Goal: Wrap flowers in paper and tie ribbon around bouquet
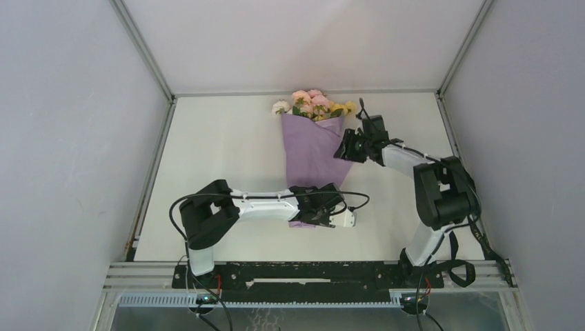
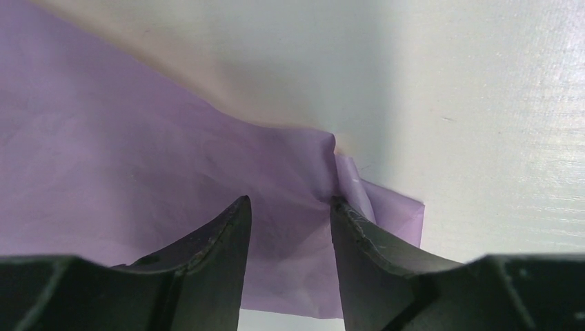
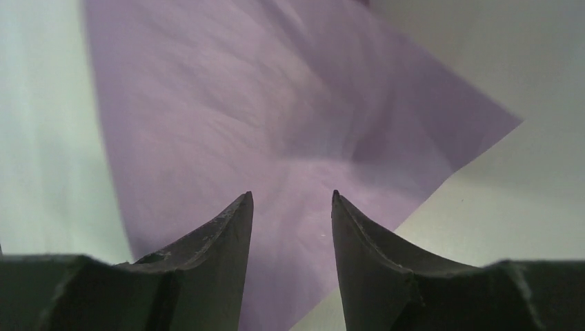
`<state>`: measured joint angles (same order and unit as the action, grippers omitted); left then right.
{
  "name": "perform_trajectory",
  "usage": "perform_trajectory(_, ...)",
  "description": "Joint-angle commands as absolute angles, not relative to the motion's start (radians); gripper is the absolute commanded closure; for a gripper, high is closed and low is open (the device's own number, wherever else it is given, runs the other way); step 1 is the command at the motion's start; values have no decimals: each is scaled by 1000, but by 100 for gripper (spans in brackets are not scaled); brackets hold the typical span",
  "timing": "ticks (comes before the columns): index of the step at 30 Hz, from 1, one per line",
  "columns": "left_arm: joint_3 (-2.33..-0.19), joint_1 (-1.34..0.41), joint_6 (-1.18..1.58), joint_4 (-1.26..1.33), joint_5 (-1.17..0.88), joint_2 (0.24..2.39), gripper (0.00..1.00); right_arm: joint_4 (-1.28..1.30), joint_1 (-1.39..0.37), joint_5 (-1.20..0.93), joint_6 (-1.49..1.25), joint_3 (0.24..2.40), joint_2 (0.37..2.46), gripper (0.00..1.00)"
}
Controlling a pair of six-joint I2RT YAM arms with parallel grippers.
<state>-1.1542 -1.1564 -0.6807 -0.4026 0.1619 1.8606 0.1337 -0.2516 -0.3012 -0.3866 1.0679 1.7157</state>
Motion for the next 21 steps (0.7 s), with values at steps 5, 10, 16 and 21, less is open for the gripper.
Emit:
perform_trajectory(5,-1099,-1175,-651,-543,-62,1877,47,63,-305,-319,-445,1037,1880,50)
perform_trajectory(10,-1166,-1176,-629,-699,-156,1781,42,40,-305,-270,-473,997,1905,52)
perform_trajectory(16,-1306,-1130,-616,-942,-307,1725,37,37,-320,-249,-469,983,1900,52)
perform_trajectory(21,-1369,-881,-503,-953,-532,1660,38,45,-342,-223,-471,973,1873,52)
